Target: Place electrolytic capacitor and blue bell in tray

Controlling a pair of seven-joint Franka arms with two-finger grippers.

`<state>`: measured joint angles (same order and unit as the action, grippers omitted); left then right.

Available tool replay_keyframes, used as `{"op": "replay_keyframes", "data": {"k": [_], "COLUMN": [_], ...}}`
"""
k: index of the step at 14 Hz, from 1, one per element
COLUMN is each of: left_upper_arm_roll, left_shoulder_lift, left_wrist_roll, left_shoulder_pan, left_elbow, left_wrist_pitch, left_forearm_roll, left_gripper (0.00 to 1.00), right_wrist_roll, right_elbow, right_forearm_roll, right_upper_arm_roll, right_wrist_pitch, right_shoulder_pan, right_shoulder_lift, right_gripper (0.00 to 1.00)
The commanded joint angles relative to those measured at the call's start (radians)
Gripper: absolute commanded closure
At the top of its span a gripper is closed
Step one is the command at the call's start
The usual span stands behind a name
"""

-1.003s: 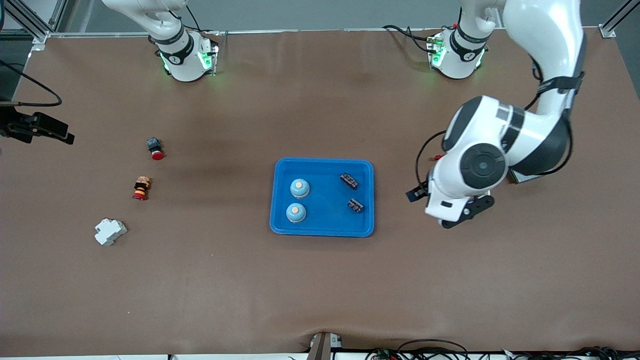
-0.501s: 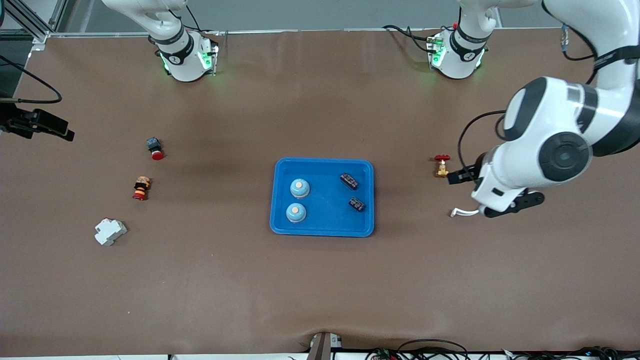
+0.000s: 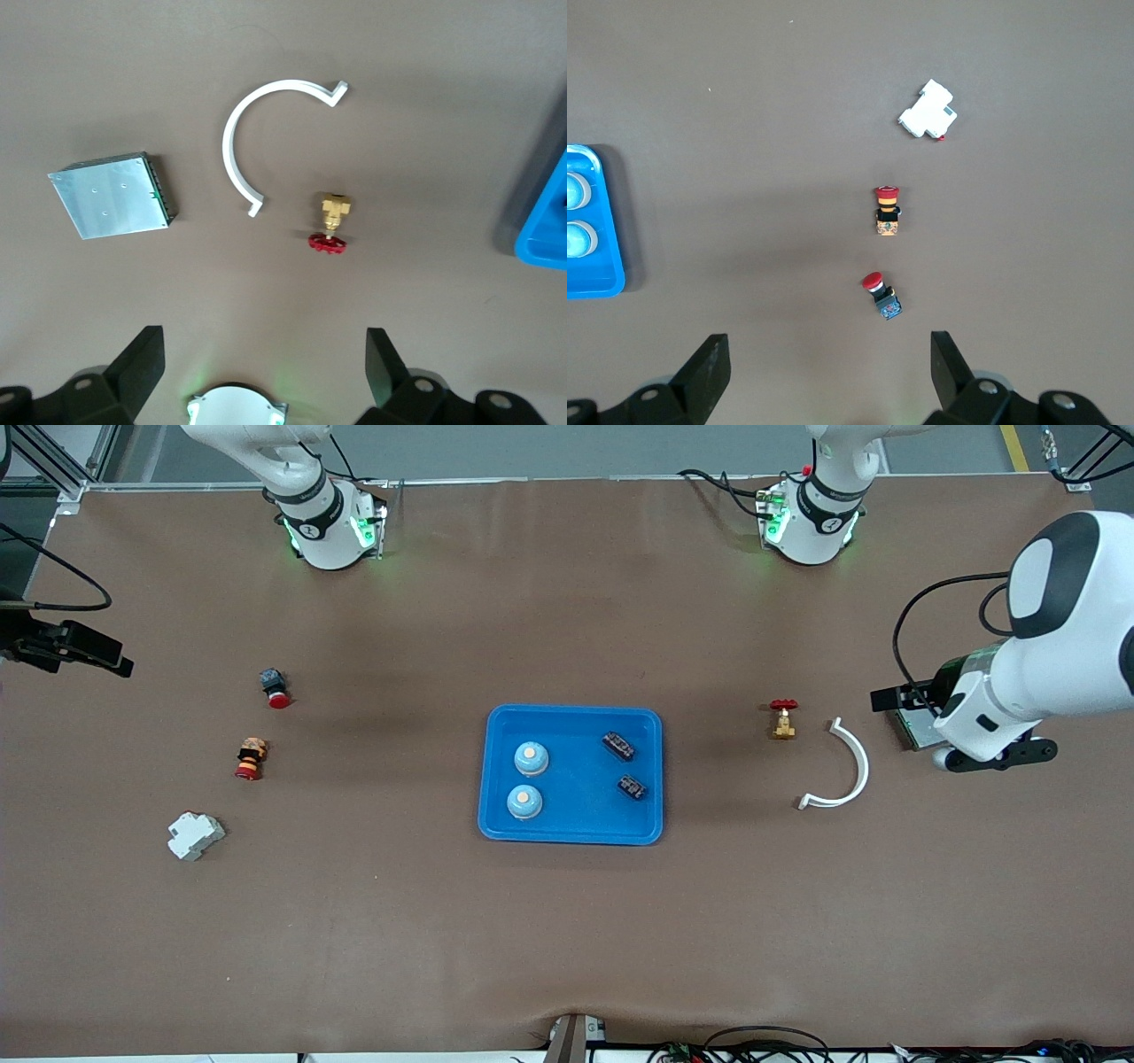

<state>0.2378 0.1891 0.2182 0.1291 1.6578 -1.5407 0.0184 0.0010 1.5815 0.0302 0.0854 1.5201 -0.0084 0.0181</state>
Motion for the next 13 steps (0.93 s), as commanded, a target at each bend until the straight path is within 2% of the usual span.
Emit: {"op": "replay_keyframes", "data": {"k": [1, 3, 4, 7, 10, 13], "left_upper_arm_roll": [0.006, 0.006, 0.006, 0.006, 0.003, 0.003], "left_shoulder_lift": [-0.173, -0.281, -0.301, -0.329, -0.326, -0.237], "left_wrist_roll": [-0.046, -0.046, -0.046, -0.049, -0.039, -0.045], "left_shoulder_pan": [0.043, 0.044, 0.044, 0.043, 0.044, 0.037], "left_elbow": [0.227, 0.373, 0.399, 0.387, 0.308, 0.112], "left_wrist_pitch": [-0.16, -0.293, -0.318, -0.331, -0.325, -0.274], "left_forearm_roll": [-0.02, -0.02, -0.02, -0.017, -0.02, -0.008], "left_gripper": [0.0, 0.0, 0.0, 0.0, 0.0, 0.0], "right_wrist_roll": [0.019, 0.017, 0.017, 0.017, 0.017, 0.019], "right_elbow": [0.032, 0.032, 0.031, 0.031, 0.032, 0.032], "right_forearm_roll": [-0.007, -0.007, -0.007, -0.007, -0.006, -0.006], "right_upper_arm_roll": [-0.01, -0.01, -0.01, -0.01, -0.01, -0.01], "right_wrist_pitch": [0.014, 0.014, 0.014, 0.02, 0.022, 0.021], "right_shoulder_pan": [-0.007, -0.007, -0.007, -0.007, -0.008, -0.004], "right_shoulder_lift": [-0.032, -0.032, -0.032, -0.032, -0.032, -0.032], "right_gripper": [0.0, 0.0, 0.0, 0.0, 0.0, 0.0]}}
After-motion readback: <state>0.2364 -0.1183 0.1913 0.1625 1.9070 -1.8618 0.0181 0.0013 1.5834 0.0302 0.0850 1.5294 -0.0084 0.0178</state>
